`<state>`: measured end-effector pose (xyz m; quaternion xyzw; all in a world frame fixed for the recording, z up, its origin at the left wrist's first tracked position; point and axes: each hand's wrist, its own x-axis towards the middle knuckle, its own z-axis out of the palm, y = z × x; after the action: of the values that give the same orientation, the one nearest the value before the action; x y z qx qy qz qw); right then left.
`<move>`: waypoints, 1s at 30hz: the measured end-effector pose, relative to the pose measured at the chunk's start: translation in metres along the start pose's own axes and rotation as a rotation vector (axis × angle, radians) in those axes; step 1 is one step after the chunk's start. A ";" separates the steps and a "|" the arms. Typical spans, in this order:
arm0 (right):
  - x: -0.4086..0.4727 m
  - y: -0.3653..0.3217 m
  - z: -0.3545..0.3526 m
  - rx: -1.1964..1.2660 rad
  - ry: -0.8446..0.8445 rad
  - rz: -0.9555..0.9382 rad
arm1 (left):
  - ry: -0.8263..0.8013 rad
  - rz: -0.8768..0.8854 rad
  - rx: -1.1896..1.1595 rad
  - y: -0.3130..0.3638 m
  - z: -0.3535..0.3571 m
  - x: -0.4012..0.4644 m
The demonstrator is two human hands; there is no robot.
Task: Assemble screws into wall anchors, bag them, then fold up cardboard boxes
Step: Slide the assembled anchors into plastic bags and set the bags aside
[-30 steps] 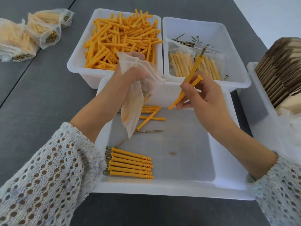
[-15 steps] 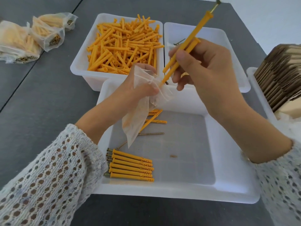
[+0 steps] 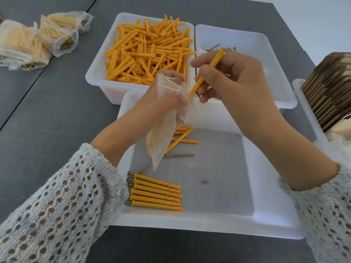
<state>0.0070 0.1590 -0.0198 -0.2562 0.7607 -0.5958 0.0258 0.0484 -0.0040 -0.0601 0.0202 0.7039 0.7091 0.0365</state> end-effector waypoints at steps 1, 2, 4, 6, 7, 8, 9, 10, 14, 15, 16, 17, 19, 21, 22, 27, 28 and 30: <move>0.001 0.000 -0.001 0.005 0.011 -0.007 | -0.008 0.004 0.014 0.000 0.000 -0.001; 0.002 0.000 -0.001 0.011 0.014 -0.012 | -0.013 0.018 0.027 0.001 0.001 -0.001; 0.002 0.001 0.002 0.012 0.010 -0.025 | -0.007 0.051 0.055 0.000 0.001 -0.002; 0.003 0.003 0.007 -0.003 0.005 -0.033 | -0.020 0.087 0.056 -0.001 0.000 -0.002; 0.003 0.004 0.009 -0.009 0.008 -0.033 | -0.024 0.104 0.069 -0.001 0.000 -0.002; 0.004 0.004 0.010 -0.017 0.019 -0.034 | -0.018 0.121 0.093 -0.001 0.000 -0.002; 0.005 0.004 0.012 -0.046 0.034 -0.044 | -0.011 0.140 0.118 -0.001 -0.001 -0.001; 0.006 0.005 0.013 -0.104 0.056 -0.058 | -0.006 0.160 0.142 -0.001 -0.002 0.000; 0.006 0.017 0.008 -0.261 0.197 -0.031 | 0.033 0.198 0.198 -0.003 -0.005 0.002; 0.004 0.022 0.007 -0.230 0.241 0.023 | 0.050 0.201 0.204 -0.003 -0.006 0.002; -0.002 0.027 0.007 -0.224 0.275 0.079 | 0.067 0.199 0.202 -0.003 -0.006 0.001; -0.009 0.033 0.009 -0.266 0.269 0.132 | 0.085 0.194 0.191 -0.003 -0.007 0.001; -0.031 0.047 0.021 -0.518 0.044 0.205 | 0.125 0.183 0.141 -0.004 -0.007 0.002; -0.053 0.057 0.039 -0.795 -0.371 0.231 | 0.163 0.180 0.081 -0.005 -0.009 0.002; -0.060 0.060 0.048 -0.895 -0.527 0.212 | 0.175 0.181 0.062 -0.005 -0.010 0.002; -0.060 0.068 0.064 -1.240 -0.729 -0.161 | 0.156 0.177 0.070 -0.008 -0.012 0.004; -0.060 0.068 0.064 -1.257 -0.781 -0.194 | 0.152 0.176 0.068 -0.008 -0.013 0.005; -0.057 0.064 0.060 -1.291 -0.869 -0.231 | 0.155 0.176 0.061 -0.009 -0.013 0.005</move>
<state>0.0544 0.1399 -0.1117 -0.5081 0.8466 0.1189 0.1048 0.0427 -0.0167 -0.0696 0.0279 0.7215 0.6871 -0.0810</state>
